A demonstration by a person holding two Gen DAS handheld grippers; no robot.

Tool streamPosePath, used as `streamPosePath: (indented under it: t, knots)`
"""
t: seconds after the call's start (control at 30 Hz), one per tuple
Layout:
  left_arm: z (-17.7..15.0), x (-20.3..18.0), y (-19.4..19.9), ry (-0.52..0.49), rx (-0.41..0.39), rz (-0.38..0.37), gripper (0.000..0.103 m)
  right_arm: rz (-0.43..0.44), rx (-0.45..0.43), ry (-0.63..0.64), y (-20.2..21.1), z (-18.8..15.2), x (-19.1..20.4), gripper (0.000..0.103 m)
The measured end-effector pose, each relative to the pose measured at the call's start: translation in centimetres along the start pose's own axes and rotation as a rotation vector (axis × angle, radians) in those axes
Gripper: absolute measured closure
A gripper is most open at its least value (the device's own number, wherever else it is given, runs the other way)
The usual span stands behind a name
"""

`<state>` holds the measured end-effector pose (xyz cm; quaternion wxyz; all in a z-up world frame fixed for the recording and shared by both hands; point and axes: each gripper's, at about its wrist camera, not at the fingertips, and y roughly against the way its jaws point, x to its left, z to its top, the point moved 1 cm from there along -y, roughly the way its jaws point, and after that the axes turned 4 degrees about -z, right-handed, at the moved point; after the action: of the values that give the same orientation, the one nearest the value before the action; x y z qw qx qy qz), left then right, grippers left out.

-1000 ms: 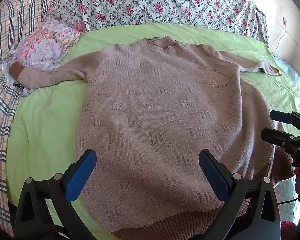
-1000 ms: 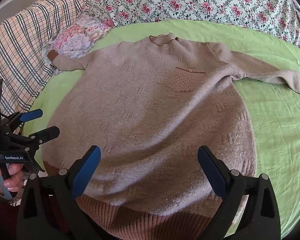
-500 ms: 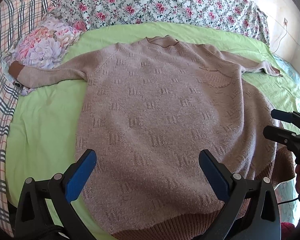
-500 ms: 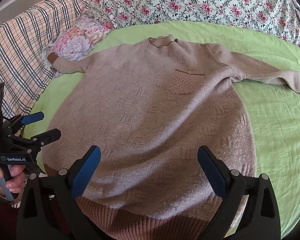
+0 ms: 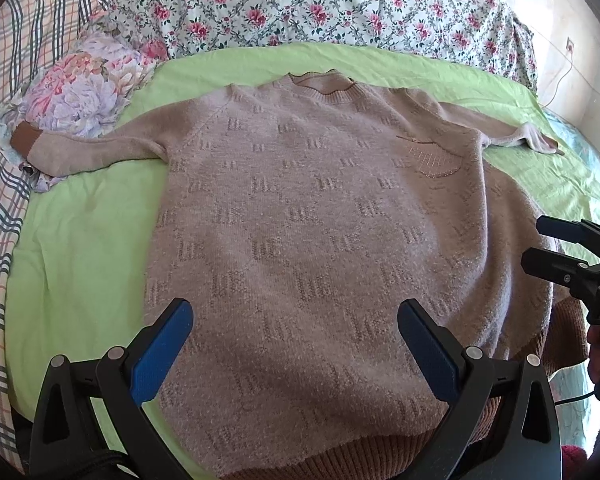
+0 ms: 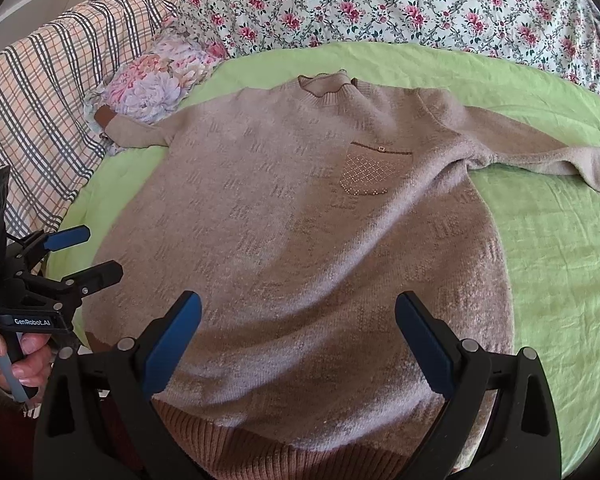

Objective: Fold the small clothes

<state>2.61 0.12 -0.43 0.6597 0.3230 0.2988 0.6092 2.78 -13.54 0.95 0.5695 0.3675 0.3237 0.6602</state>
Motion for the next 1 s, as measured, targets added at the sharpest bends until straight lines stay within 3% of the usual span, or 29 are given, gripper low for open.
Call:
streamPosePath:
  t: [0.2,0.27,0.43,0.67,0.77,0.87,1.0]
  knots:
    - [0.4,-0.1,-0.6,-0.024,0.015,-0.008,0.001,0.038,0.031,-0.021,-0.7,0.4,0.1,0.006]
    - [0.6,0.0,-1.0,-0.028,0.054,-0.027,0.001,0.038,0.032,0.000,-1.0,0.7,-0.1,0.006]
    - [2.6,1.2,-2.2,-0.033,0.085,-0.058,0.001,0.065,0.038,0.008,-1.9,3.4,-2.4,0.006]
    - [9.0,4.2,-4.5,-0.091,0.010,-0.019,0.001,0.023,0.020,0.058,-3.7,8.3,-4.8,0.006]
    - [13.1,5.8,-6.7,-0.120,0.004,-0.046,0.001,0.032,0.005,0.090,-5.1,11.2,-6.0,0.006]
    - [16.6,7.2,-9.3,-0.149,0.022,-0.015,0.001,0.031,0.006,0.135,-6.7,13.8,-7.2,0.006]
    - [21.4,9.4,-13.0,-0.155,0.023,-0.077,0.001,0.014,-0.022,0.202,-9.6,18.3,-9.3,0.006]
